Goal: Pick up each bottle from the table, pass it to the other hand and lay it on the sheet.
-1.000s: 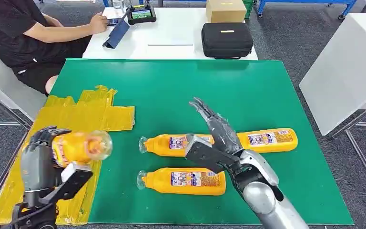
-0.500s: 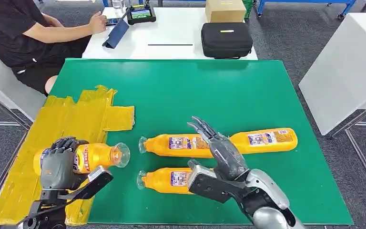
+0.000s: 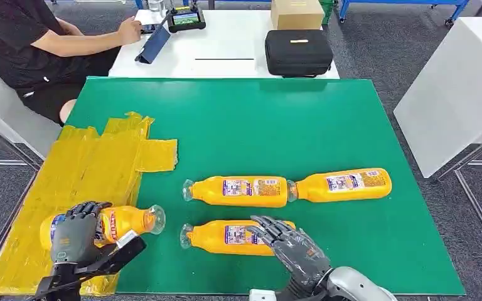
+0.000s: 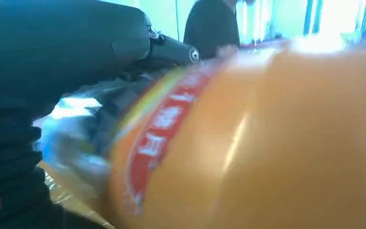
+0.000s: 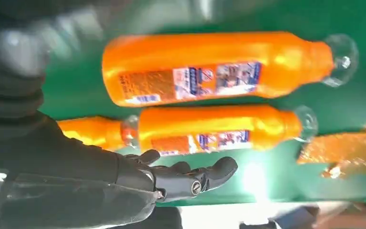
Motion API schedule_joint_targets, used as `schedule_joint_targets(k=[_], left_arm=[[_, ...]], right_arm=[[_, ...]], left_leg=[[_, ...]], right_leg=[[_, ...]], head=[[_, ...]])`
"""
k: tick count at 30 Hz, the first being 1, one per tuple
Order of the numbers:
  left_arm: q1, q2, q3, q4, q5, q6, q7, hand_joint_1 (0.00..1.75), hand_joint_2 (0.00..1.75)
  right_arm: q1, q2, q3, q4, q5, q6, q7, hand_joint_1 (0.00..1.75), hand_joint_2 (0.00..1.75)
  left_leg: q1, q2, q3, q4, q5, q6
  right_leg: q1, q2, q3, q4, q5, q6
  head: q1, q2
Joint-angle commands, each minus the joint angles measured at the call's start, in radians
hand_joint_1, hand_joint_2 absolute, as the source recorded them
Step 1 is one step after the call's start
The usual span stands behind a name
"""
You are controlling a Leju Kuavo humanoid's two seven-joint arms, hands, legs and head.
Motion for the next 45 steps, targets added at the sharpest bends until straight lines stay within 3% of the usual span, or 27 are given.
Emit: schedule_joint_targets(k=[1,12,21,31,45], left_arm=[[-0.002,0.025,-0.032,-0.018,-0.008,-0.117,0.056,0.00,0.00],[0.040,-0.017,0.033,-0.116,-0.008,-0.185,0.065,0.00,0.00],[0.028,-0.036,0.042,-0.116,-0.010,-0.193,0.056,0.00,0.00],[0.002,-0.177,0.173,-0.187,0.251,-0.045,-0.066,0.00,0.00],[-0.045,-0.134,0.125,-0.113,0.407,0.053,-0.147,0.00,0.00]], right_arm=[[0.022,0.028,-0.028,0.032,0.040,0.065,0.004,0.00,1.75],[0.003,0.108,-0.075,0.047,0.144,0.131,0.009,0.00,1.75],[0.002,0.120,-0.086,0.064,0.163,0.120,0.004,0.00,1.75],[-0.049,0.210,-0.147,0.179,0.225,0.123,0.025,0.00,1.75],[-0.102,0.185,-0.125,0.386,0.182,0.124,0.100,0.00,1.75]], left_leg=[[0.001,0.000,0.003,0.000,-0.001,-0.003],[0.002,0.003,0.004,0.000,-0.002,-0.004],[0.001,0.001,0.004,-0.001,-0.001,-0.003],[0.002,0.002,0.005,-0.001,-0.001,-0.004],[0.002,0.001,0.007,-0.002,-0.001,-0.004]], right_leg=[[0.001,-0.001,0.003,-0.001,-0.001,0.000],[0.001,0.001,0.004,-0.001,-0.001,0.000],[0.001,-0.001,0.004,-0.001,-0.001,0.000],[0.002,0.000,0.005,-0.002,0.000,0.000],[0.002,-0.001,0.008,-0.003,-0.001,0.000]], head=[[0.000,0.000],[0.000,0.000],[0.000,0.000],[0.000,0.000],[0.000,0.000]])
